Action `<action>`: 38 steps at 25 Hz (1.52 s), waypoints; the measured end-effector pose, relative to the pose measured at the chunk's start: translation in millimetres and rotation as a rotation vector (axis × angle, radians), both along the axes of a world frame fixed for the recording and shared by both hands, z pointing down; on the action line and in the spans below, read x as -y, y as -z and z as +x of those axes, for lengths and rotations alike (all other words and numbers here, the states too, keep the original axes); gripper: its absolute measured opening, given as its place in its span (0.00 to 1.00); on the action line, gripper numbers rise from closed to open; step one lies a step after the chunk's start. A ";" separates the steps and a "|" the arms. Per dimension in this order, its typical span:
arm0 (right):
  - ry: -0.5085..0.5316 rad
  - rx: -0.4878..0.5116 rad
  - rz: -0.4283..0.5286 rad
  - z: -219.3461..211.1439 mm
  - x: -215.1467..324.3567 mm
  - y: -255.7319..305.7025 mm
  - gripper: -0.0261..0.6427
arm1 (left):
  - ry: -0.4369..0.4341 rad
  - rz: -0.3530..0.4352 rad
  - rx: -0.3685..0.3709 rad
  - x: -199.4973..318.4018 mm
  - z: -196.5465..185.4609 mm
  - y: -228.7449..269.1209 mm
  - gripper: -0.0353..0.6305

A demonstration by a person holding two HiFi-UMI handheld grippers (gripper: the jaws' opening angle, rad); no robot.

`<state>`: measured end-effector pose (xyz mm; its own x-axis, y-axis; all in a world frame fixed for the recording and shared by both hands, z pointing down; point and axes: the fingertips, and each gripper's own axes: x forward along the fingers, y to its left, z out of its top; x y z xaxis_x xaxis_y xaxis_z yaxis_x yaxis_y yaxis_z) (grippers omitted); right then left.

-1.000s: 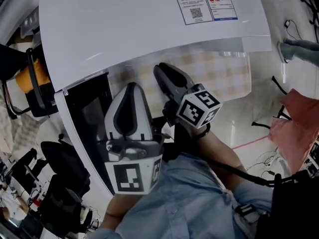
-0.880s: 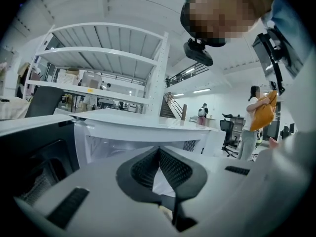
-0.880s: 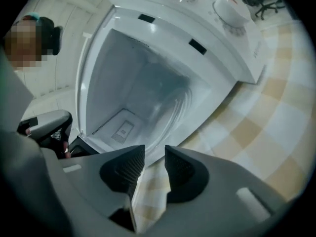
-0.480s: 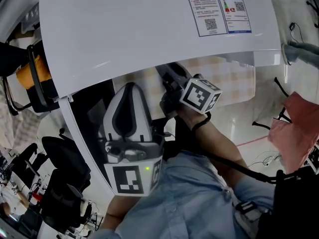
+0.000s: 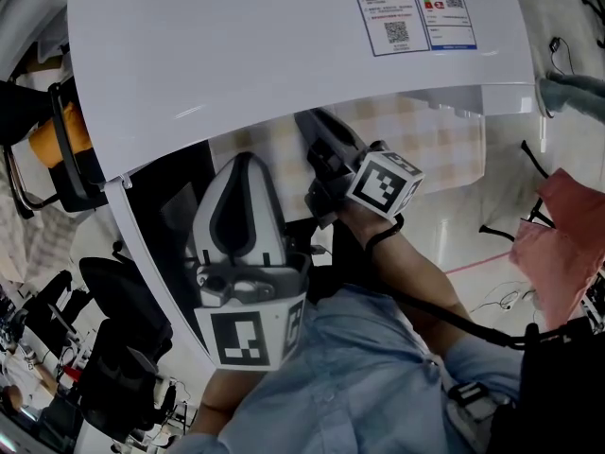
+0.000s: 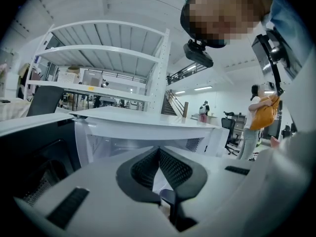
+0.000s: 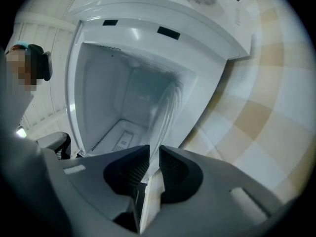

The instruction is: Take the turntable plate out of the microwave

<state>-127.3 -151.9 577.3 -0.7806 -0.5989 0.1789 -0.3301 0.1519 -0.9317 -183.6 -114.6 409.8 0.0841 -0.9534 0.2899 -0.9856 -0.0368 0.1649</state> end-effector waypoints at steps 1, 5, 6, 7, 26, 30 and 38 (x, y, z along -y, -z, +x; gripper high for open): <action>-0.001 0.001 0.000 2.0 -3.2 -0.3 0.13 | -0.001 0.000 0.000 -1.0 0.6 -0.1 0.06; -0.007 -0.003 -0.016 11.3 -19.5 -4.9 0.13 | -0.014 -0.003 -0.005 -4.7 4.9 -0.5 0.06; -0.009 -0.002 -0.017 13.2 -23.2 -5.2 0.13 | -0.018 -0.005 -0.007 -5.8 6.2 -1.1 0.06; -0.012 0.001 -0.018 14.8 -26.4 -5.3 0.13 | -0.021 -0.007 -0.008 -7.0 7.5 -1.9 0.06; 0.028 0.091 -0.022 -8.9 8.0 -4.8 0.21 | 0.006 -0.006 -0.006 2.8 -10.4 0.6 0.06; 0.031 0.087 -0.014 -8.1 5.8 -5.5 0.13 | 0.017 -0.007 -0.013 1.6 -12.2 1.1 0.06; 0.020 0.101 -0.042 2.6 -19.9 -9.5 0.12 | -0.010 -0.021 -0.019 -8.6 -2.0 -1.8 0.07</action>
<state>-124.7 -132.0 586.8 -0.8075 -0.5769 0.1231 -0.2311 0.1173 -0.9658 -185.6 -106.0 411.7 0.0994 -0.9461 0.3081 -0.9819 -0.0432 0.1843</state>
